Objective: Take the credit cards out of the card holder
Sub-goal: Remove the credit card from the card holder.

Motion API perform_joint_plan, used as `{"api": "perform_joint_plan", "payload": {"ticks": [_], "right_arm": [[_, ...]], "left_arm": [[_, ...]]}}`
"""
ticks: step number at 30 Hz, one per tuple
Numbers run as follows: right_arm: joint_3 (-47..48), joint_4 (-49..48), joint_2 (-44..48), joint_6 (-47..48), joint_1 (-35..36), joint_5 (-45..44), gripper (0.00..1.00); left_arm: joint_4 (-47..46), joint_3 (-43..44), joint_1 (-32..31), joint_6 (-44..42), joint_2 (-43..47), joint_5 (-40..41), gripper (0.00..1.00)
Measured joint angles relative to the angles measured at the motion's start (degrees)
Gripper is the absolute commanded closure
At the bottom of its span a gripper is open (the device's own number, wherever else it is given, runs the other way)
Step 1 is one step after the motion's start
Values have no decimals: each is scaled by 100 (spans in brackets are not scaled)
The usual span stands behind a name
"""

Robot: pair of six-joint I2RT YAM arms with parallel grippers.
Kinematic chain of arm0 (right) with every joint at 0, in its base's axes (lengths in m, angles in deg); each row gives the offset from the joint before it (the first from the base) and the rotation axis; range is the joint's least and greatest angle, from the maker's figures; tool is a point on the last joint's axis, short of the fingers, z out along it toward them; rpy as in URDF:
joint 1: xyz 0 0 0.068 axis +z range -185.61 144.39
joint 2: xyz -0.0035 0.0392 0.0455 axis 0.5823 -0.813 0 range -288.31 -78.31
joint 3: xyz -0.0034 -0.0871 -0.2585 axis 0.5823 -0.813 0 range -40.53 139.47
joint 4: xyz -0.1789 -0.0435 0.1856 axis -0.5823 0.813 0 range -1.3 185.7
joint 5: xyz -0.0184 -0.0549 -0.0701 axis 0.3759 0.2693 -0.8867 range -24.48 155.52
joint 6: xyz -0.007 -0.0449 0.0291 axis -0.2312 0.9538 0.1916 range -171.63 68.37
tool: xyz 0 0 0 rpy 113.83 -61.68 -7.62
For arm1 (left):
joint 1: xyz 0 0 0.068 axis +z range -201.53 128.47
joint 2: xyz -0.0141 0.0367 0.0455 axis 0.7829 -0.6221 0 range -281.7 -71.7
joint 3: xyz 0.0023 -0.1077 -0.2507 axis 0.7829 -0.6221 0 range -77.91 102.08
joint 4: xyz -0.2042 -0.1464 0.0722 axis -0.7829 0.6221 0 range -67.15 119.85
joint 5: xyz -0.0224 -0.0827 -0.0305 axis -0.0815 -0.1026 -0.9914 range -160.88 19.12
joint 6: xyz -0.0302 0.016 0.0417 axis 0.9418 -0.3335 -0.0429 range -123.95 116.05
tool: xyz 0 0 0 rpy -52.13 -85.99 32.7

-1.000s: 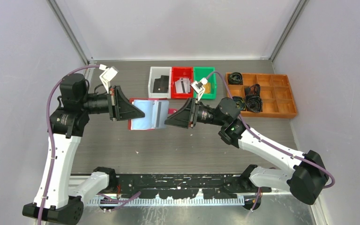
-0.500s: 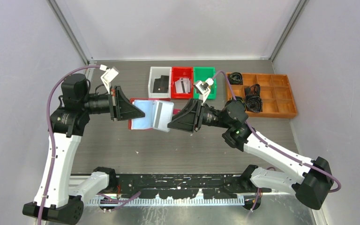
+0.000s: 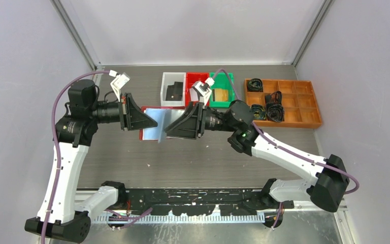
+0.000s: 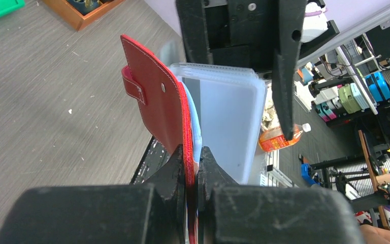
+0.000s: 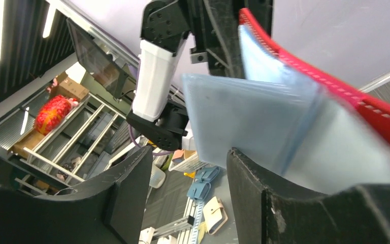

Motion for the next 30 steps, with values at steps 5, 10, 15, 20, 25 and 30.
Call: {"api": "perform_joint_plan", "payload": {"ticks": [5,10,15,20,25,30], "right_arm": [[114,479,-142,232,0,-162,39],[339,1099,-96,640,0,-431,41],[800,1880,-101,1154,7,-732,47],[1231,2846,-101,2050,166,-1200,47],[1626,3845,-103,3034,522,-1862,41],[1860,4360,-107,3921,879,-2437,33]], "left_arm": [[11,0,0,0,0,-4,100],[42,0,0,-11,4,-7,100],[35,0,0,22,7,-90,100],[-44,0,0,225,20,-212,100],[-142,0,-15,455,37,-332,100],[-184,0,-28,595,37,-442,100]]}}
